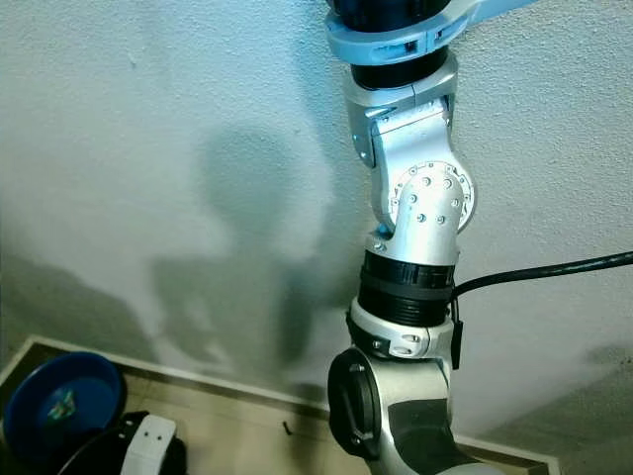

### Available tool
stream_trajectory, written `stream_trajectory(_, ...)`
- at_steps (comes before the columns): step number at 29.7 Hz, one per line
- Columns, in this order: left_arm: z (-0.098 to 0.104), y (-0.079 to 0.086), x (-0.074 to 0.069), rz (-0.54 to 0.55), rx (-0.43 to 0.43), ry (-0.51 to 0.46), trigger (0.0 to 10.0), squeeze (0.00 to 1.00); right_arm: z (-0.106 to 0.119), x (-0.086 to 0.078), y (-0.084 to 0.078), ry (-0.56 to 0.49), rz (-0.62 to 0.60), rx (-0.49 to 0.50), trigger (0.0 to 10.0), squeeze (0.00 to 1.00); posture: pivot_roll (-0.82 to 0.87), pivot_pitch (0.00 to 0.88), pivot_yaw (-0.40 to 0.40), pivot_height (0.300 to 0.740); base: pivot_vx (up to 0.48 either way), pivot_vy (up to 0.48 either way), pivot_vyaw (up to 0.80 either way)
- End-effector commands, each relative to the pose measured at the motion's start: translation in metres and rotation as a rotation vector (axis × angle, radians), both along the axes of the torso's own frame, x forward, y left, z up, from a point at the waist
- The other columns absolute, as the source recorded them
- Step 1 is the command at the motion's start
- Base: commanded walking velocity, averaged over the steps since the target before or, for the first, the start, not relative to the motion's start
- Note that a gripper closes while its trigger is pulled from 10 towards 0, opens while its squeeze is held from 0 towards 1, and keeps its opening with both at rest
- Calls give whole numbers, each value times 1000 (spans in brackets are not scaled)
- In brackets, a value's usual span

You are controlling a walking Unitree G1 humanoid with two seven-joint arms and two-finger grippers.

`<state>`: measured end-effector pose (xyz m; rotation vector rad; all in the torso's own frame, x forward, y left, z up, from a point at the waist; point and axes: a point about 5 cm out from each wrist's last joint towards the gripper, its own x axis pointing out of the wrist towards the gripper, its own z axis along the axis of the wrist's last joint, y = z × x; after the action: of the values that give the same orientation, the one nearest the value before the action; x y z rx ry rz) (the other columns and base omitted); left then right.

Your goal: Clothes washing

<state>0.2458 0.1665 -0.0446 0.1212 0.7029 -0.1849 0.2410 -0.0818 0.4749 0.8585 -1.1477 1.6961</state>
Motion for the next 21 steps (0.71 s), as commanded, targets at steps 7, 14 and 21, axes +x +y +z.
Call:
stream_trajectory(7,-9,2,-12,3,-10,44,10000,0,-1,-10,-9,-30,20,46,10000,0,-15,213,2,740,0,0,0)
stream_trajectory(14,-8,4,-12,0,-3,45,10000,0,-5,-9,-22,7,82,131,10000,0,3,214,6,740,0,0,0)
stream_trajectory(21,-10,6,-14,8,10,46,10000,0,-10,-1,-36,54,89,149,10000,0,14,216,5,740,0,0,0)
